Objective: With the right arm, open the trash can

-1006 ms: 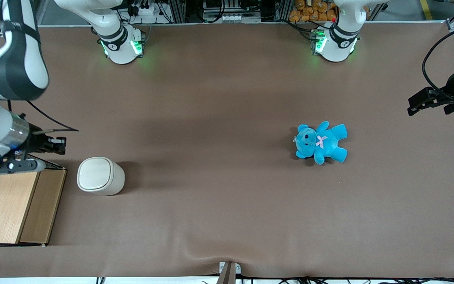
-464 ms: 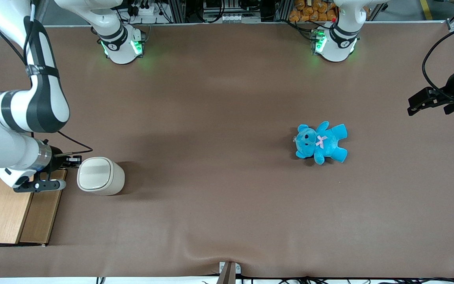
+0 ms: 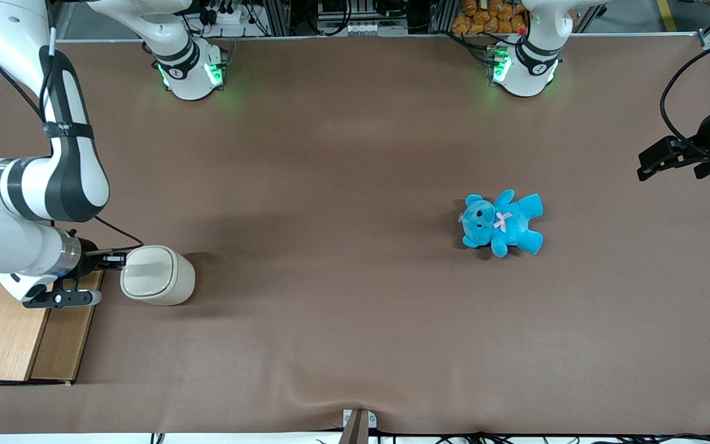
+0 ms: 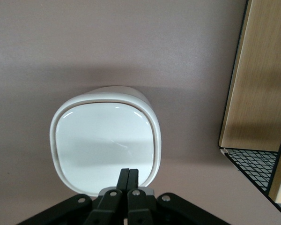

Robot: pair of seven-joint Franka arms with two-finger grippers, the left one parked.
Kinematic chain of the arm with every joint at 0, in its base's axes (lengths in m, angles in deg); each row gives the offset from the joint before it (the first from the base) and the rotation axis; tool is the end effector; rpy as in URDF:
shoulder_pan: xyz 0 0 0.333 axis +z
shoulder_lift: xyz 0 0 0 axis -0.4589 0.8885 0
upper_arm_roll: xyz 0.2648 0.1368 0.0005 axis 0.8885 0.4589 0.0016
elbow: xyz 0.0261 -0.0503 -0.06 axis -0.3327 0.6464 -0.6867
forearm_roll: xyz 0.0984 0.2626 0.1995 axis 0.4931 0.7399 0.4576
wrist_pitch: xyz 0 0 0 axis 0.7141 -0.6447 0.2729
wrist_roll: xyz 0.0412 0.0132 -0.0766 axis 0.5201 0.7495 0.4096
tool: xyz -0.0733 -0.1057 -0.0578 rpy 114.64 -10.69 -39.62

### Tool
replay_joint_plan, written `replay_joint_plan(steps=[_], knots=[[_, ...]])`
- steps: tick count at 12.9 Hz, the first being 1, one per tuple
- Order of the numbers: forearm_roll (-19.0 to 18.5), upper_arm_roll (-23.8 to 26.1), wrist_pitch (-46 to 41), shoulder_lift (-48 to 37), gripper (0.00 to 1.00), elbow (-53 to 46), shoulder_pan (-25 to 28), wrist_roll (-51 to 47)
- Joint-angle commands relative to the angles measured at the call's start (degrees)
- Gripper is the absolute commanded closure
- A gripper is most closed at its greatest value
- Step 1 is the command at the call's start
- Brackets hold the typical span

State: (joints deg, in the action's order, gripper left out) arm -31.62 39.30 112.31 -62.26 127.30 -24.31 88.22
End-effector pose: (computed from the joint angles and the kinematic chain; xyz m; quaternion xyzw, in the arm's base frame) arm 0.6181 -0.0043 0.3360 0.9979 0.0242 -0.0603 0.0055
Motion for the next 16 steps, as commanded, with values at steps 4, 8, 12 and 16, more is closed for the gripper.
replay_joint_plan(steps=[4, 8, 12, 16], knots=[[0.08, 0.46, 1.99, 1.45, 1.0, 0.62, -0.9, 0.68], [0.08, 0.46, 4.97, 3.37, 1.0, 0.53, -1.08, 0.68], [0.08, 0.46, 6.3, 4.08, 1.0, 0.62, -1.17, 2.26], [0.08, 0.46, 6.65, 4.26, 1.0, 0.88, -1.34, 2.34]])
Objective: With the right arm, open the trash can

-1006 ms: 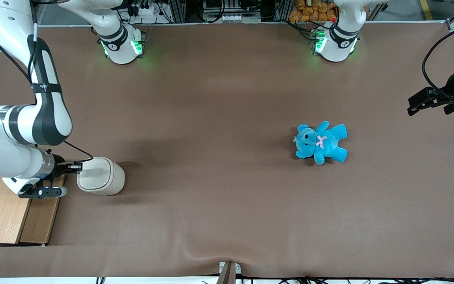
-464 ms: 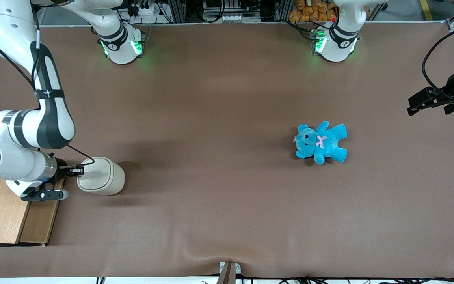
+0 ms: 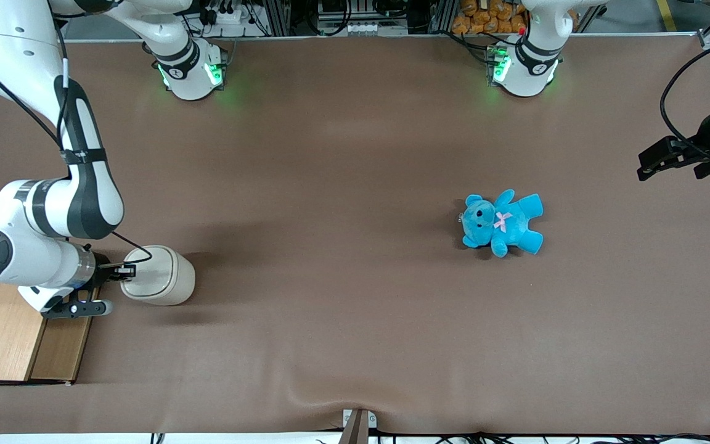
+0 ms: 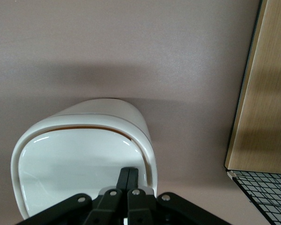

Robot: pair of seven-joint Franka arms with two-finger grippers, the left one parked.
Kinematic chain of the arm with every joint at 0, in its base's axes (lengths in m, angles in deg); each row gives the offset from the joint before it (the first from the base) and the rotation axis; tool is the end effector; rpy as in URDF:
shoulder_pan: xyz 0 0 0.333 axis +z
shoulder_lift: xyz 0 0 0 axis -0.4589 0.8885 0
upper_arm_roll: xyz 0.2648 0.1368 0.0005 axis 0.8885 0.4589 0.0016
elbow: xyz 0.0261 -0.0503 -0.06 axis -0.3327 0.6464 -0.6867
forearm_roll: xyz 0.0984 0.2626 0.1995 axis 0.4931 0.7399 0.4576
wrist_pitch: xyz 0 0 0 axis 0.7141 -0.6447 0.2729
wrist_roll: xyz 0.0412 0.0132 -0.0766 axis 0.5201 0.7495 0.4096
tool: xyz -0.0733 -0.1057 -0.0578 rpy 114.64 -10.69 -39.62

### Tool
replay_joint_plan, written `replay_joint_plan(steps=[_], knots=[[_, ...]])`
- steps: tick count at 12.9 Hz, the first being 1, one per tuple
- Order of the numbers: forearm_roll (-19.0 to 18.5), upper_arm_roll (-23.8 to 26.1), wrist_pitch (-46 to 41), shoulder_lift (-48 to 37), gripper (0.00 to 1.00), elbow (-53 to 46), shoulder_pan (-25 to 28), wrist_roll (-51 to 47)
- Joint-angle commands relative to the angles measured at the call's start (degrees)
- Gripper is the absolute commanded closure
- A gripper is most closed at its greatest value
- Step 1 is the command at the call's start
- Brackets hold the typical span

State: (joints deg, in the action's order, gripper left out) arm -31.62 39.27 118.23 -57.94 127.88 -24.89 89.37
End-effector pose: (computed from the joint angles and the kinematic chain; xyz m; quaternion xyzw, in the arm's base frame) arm 0.6297 -0.0113 0.2923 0.9982 0.0295 -0.0516 0.0080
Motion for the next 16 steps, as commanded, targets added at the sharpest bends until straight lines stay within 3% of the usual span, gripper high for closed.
replay_joint_plan(steps=[1, 16], knots=[[0.08, 0.49, 0.72, 0.46, 1.0, 0.31, -0.76, 1.19], [1.57, 0.49, 2.48, 1.87, 1.0, 0.22, -1.29, 0.75]])
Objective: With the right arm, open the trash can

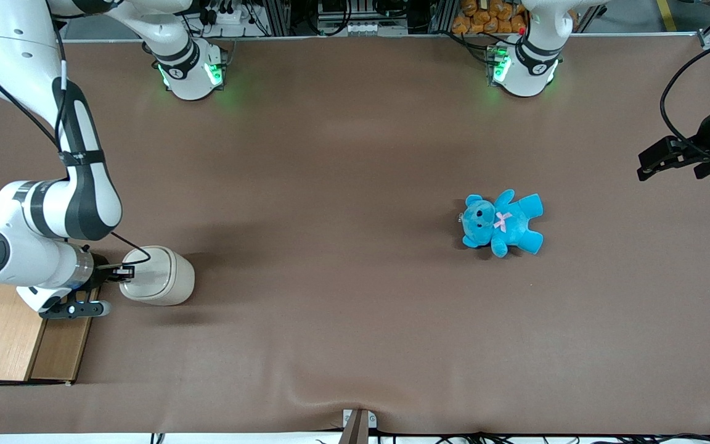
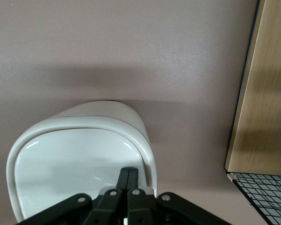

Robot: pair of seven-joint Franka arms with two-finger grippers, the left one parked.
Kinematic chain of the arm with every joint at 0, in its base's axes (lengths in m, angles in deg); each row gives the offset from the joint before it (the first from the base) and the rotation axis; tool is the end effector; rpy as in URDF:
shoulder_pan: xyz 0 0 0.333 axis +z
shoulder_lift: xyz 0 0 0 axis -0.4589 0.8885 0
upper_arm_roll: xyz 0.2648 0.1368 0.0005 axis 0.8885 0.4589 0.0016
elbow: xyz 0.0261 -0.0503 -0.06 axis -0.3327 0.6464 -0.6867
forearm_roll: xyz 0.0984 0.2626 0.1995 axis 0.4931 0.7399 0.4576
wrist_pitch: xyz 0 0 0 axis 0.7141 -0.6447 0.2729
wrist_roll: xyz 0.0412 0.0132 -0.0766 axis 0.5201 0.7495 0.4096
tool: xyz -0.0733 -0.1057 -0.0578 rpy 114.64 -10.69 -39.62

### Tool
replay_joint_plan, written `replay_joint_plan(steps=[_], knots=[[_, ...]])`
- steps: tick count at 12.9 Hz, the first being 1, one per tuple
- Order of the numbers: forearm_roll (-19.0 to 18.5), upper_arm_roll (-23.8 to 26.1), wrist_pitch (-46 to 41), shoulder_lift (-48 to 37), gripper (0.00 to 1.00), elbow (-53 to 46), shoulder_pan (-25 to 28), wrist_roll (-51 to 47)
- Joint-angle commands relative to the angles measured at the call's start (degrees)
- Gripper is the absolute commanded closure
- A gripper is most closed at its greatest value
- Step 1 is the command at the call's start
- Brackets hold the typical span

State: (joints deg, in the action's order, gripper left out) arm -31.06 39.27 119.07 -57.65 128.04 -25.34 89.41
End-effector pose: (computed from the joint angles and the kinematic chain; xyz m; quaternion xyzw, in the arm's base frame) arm 0.6309 -0.0155 0.2891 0.9986 0.0236 -0.0480 0.0039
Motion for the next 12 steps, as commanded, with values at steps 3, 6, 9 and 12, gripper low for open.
replay_joint_plan(steps=[3, 6, 9, 12], knots=[[1.27, 0.49, 0.86, 1.41, 1.0, -0.73, -0.32, 0.36], [1.36, 0.49, -3.08, 1.14, 1.0, -3.18, -0.05, 0.09], [1.1, 0.49, -7.22, 0.88, 1.0, -5.21, 0.74, -1.4], [0.92, 0.49, -13.1, 0.88, 1.0, -8.9, 1.53, -2.88]])
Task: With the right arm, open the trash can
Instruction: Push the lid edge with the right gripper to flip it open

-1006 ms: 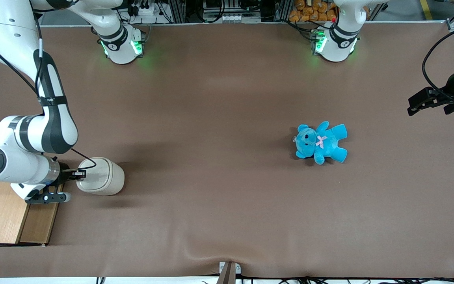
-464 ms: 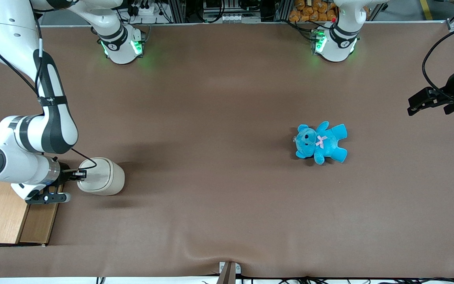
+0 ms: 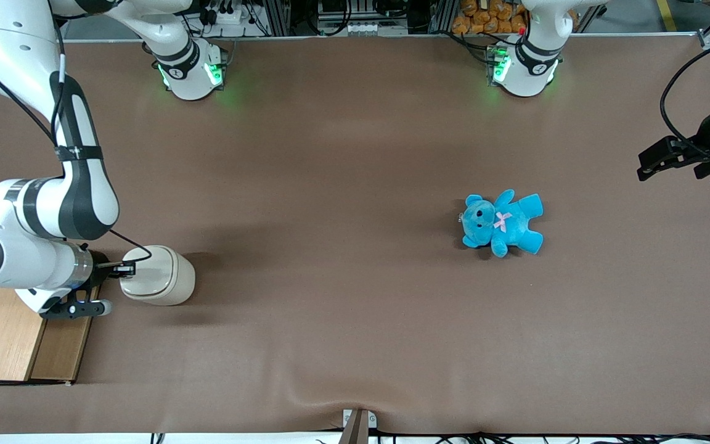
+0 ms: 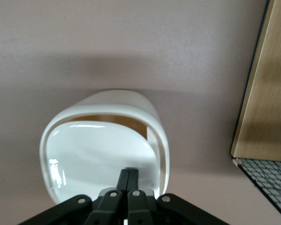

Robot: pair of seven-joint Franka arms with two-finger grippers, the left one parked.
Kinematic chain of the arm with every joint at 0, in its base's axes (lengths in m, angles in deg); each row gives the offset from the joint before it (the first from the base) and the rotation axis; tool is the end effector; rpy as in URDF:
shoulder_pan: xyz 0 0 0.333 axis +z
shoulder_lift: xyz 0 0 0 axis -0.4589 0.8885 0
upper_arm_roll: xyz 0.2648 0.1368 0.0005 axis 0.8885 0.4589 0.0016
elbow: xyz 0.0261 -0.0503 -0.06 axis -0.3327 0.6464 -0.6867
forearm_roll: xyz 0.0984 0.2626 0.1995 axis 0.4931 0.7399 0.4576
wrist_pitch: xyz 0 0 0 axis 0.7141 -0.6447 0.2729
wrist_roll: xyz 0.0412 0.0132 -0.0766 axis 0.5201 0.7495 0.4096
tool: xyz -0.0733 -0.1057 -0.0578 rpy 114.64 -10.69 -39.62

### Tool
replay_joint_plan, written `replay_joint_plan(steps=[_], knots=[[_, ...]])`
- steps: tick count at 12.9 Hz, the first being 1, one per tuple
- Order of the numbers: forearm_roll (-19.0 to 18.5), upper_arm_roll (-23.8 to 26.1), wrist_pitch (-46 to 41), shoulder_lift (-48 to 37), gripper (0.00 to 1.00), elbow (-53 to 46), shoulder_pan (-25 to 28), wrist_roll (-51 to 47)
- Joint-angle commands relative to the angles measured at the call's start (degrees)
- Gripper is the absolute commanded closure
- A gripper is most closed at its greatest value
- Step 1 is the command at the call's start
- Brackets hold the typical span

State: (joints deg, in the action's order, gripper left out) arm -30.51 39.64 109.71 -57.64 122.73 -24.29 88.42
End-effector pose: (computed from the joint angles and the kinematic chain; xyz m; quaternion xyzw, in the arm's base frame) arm 0.6285 0.0022 0.3148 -0.9962 -0.0262 0.0830 0.0034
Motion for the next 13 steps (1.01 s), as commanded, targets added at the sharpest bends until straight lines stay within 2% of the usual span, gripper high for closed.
replay_joint_plan(steps=[1, 3, 8, 9, 10, 11, 13], knots=[[0.29, 0.2, -5.76, 0.6, 1.0, -4.73, 1.1, -3.47], [0.29, 0.21, -9.98, 0.51, 1.0, -7.27, 1.89, -5.06], [1.08, 0.56, -13.33, -1.5, 1.0, -8.25, 2.42, -5.24], [1.95, 0.82, -14.56, -1.94, 0.95, -8.25, 2.42, -5.24], [3.62, 0.82, -15.61, -2.64, 0.61, -8.25, 2.42, -5.24], [5.46, 0.73, -15.71, -3.17, 0.01, -8.25, 2.33, -5.24], [7.15, 0.65, -15.8, -3.97, 0.0, -8.25, 1.81, -5.33]])
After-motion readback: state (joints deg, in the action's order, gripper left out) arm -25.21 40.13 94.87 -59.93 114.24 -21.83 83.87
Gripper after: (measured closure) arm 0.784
